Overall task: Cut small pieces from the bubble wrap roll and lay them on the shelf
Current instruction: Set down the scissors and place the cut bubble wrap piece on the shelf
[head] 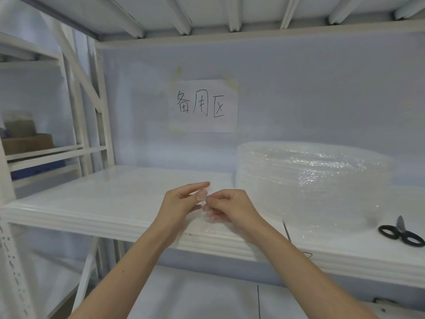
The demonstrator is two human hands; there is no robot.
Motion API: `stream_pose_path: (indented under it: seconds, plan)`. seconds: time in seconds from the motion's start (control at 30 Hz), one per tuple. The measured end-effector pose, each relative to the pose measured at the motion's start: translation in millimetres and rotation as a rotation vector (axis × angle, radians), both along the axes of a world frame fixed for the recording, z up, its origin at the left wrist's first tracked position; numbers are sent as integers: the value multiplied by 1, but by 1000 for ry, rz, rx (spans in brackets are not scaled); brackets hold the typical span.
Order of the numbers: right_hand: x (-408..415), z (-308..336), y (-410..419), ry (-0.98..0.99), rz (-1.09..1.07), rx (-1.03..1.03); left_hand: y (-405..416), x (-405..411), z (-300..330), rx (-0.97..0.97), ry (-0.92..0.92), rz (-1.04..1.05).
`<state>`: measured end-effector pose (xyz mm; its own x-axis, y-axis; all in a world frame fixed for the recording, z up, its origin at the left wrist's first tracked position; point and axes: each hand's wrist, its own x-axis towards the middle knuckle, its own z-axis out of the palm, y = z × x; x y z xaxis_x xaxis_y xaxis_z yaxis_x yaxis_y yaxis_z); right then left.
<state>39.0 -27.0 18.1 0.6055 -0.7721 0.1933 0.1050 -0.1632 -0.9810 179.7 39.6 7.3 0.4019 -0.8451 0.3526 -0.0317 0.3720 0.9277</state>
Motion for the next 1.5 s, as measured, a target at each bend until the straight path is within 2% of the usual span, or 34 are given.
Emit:
stream_pose_path:
  seconds: [0.43,1.17,1.5]
  plan:
    - [5,-4,1,-116,-16,116,4,-2,-4,-11,44,-63]
    - [-2,0,-3,-264,10,299,7,-2,-6,32,-112,-100]
    - [0,-5,-5,-263,-12,265,13,-3,0,109,-166,-127]
